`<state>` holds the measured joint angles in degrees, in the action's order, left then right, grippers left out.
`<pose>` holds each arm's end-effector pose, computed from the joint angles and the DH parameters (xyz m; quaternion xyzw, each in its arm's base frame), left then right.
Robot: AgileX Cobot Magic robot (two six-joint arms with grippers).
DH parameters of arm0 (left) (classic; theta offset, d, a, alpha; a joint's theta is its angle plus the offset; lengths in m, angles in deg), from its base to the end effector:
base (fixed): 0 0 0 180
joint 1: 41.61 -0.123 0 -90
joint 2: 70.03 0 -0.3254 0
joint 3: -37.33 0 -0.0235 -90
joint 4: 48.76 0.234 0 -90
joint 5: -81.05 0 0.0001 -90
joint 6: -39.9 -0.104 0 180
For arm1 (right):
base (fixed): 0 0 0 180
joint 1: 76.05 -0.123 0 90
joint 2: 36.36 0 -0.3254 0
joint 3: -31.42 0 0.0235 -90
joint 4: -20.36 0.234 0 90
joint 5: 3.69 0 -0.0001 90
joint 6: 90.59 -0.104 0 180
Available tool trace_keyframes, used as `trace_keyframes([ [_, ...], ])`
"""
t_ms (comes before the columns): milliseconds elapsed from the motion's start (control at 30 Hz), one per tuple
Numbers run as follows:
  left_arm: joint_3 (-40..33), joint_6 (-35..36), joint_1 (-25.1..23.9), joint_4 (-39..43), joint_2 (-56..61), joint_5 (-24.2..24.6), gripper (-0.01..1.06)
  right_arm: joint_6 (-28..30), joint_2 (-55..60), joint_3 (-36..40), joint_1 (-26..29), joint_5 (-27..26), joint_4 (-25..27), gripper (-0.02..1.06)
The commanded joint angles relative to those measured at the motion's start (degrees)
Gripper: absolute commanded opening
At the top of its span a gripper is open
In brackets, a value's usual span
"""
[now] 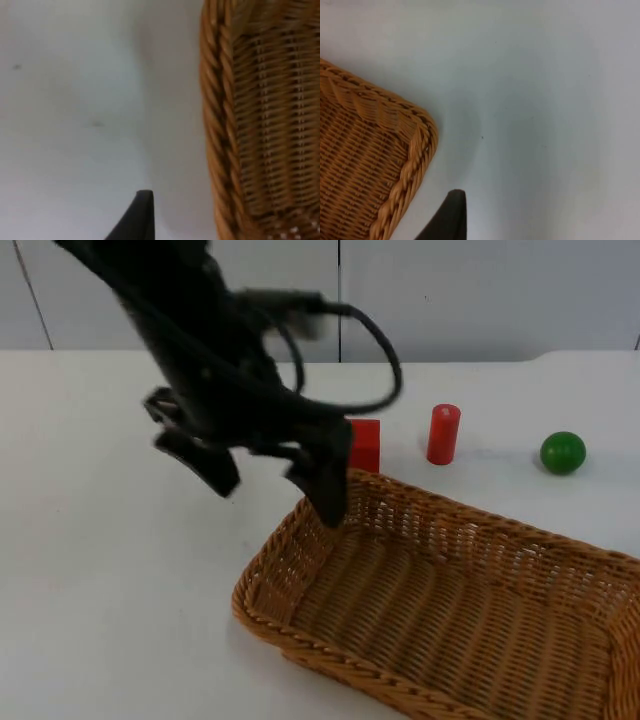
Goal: Pick up the basket with the left hand and place the object to the left of the red cylinder into the basket with the right hand.
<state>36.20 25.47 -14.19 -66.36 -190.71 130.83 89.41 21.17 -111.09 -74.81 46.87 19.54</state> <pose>0.3390 -0.2029 0.1997 0.2680 0.9527 -0.1311 0.0580 0.1191 -0.0037 0.3146 0.0076 0.9552 -0.0098 0.2958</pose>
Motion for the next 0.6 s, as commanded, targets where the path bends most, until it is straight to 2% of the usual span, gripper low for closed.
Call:
trace_keyframes([
  [0, 1.55, -0.56, 0.72, 0.57, -2.12, 0.8, 1.05, 0.91, -0.07, 0.45, 0.24, -0.88, 0.11, 1.05],
  [167, 2.76, -3.42, 0.92, -1.3, -7.92, 0.23, 1.04, 0.91, -0.07, 0.42, 0.24, -0.88, 0.0, 1.05],
  [267, 2.76, -4.0, 0.92, -1.3, -9.59, 0.24, 0.99, 0.91, -0.07, 0.42, 0.24, -0.88, 0.0, 1.05],
  [367, 2.76, -4.82, 0.92, -1.43, -10.76, 0.24, 0.77, 0.91, -0.07, 0.42, 0.24, -1.0, -0.25, 1.05],
  [400, 2.76, -4.82, 0.92, -1.43, -10.76, 0.24, 0.77, 0.91, -0.07, 0.42, 0.24, -1.0, -0.25, 1.05],
  [533, 2.76, -4.46, 0.92, -2.19, -11.0, 0.02, 0.34, 0.91, -0.07, 0.42, 0.24, -1.35, -0.5, 1.05],
  [567, 2.76, -4.46, 0.92, -2.19, -11.0, 0.02, 0.34, 0.91, -0.07, 0.42, 0.24, -1.35, -0.5, 1.05],
])
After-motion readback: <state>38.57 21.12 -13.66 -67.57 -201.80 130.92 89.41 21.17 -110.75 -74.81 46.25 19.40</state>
